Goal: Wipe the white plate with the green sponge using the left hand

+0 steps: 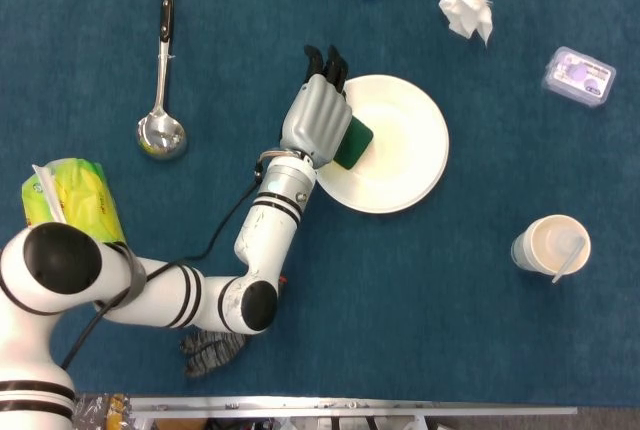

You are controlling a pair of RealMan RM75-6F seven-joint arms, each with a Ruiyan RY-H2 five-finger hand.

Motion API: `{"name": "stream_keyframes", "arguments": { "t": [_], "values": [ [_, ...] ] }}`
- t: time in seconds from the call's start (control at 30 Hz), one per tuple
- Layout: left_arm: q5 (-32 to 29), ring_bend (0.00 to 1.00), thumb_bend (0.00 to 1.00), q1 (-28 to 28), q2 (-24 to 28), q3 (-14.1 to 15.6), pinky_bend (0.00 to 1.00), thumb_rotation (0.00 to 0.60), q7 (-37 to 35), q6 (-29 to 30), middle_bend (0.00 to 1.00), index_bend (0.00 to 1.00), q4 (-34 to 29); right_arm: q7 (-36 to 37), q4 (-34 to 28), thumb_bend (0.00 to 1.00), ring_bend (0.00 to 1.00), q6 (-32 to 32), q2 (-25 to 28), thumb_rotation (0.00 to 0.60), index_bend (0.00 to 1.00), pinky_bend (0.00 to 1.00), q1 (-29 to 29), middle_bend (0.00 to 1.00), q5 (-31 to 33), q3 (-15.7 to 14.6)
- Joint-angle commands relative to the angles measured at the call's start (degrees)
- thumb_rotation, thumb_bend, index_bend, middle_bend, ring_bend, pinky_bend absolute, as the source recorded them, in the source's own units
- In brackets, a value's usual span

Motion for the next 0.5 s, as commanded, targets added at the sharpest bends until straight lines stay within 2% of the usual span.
{"name": "stream_keyframes", "arguments": {
  "t": [0.03,0.5],
  "values": [
    [1.1,0.0,0.3,0.8,2.12,0.26,0.13,0.513,-1.27,0.9,0.07,0.41,-2.52,0.06,0.02,0.32,0.12,-0.02,-0.06,0.6,0.17,0.26,0.05,0.24,-0.1,-0.03],
    [5.65,0.0,0.3,7.02,12.11,5.1,0.13,0.512,-9.0,3.59,0.07,0.41,-10.95,0.52,0.04,0.32,0.12,-0.05,-0.26,0.6,0.17,0.26,0.46,0.24,-0.95,-0.24]
  ]
}}
